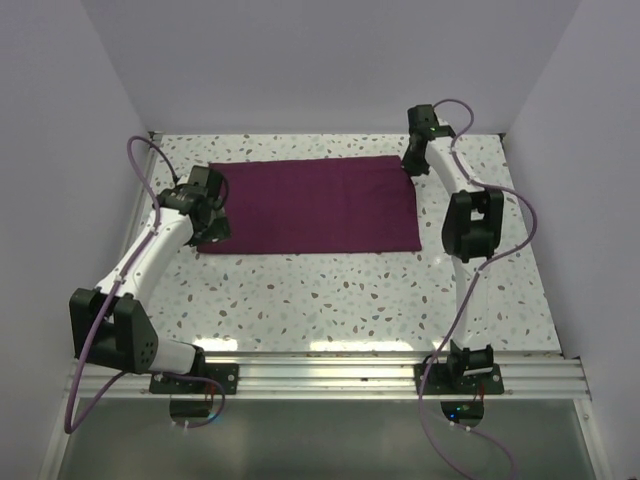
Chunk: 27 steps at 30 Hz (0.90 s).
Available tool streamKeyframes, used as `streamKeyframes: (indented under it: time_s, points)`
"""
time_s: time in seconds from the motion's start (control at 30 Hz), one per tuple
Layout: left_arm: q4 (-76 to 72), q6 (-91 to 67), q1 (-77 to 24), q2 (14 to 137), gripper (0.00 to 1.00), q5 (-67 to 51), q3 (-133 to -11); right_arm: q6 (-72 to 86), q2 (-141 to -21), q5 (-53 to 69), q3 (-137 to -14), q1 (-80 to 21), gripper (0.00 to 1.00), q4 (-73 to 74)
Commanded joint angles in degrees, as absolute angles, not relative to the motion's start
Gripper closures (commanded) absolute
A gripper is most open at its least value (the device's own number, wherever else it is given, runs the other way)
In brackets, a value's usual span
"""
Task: Open and lay out the surgical kit
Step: Open the surgical kit at the center of the board.
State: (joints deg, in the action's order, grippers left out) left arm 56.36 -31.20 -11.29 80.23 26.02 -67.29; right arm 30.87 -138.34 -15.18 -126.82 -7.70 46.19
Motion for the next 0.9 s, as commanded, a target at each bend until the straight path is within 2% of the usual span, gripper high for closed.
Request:
streamKeyframes:
  time_s: [0.0, 0.3, 0.43, 0.63, 0.77, 0.87]
  points:
    - [54.76, -29.62, -11.16, 78.40, 0.00, 26.63, -70.84, 30.85, -127.99, -12.06, -124.20, -7.82, 1.00, 48.16]
    - [50.72, -28.65, -11.07, 78.22, 0.00, 25.57, -71.01, 27.60, -117.79, -5.20, -111.74, -12.12, 1.00, 53.35]
    - [48.78, -28.04, -11.07, 80.41, 0.00, 26.80, -73.38, 26.02, -109.53, -2.28, -103.38, -19.92, 1.00, 58.50]
    - [47.37, -27.95, -10.20, 87.44, 0.00, 28.83, -82.16, 31.26, -89.33, -2.11, -83.00, -32.23, 1.00, 71.00]
    - [48.25, -28.12, -9.23, 91.05, 0.00, 29.79, -89.01, 37.78, -72.30, -0.44, -70.34, -33.84, 1.00, 76.98]
    - [47.90, -28.04, -8.96, 91.93, 0.00, 30.15, -91.49, 38.93, -67.07, -3.24, -68.21, -33.75, 1.00, 83.30]
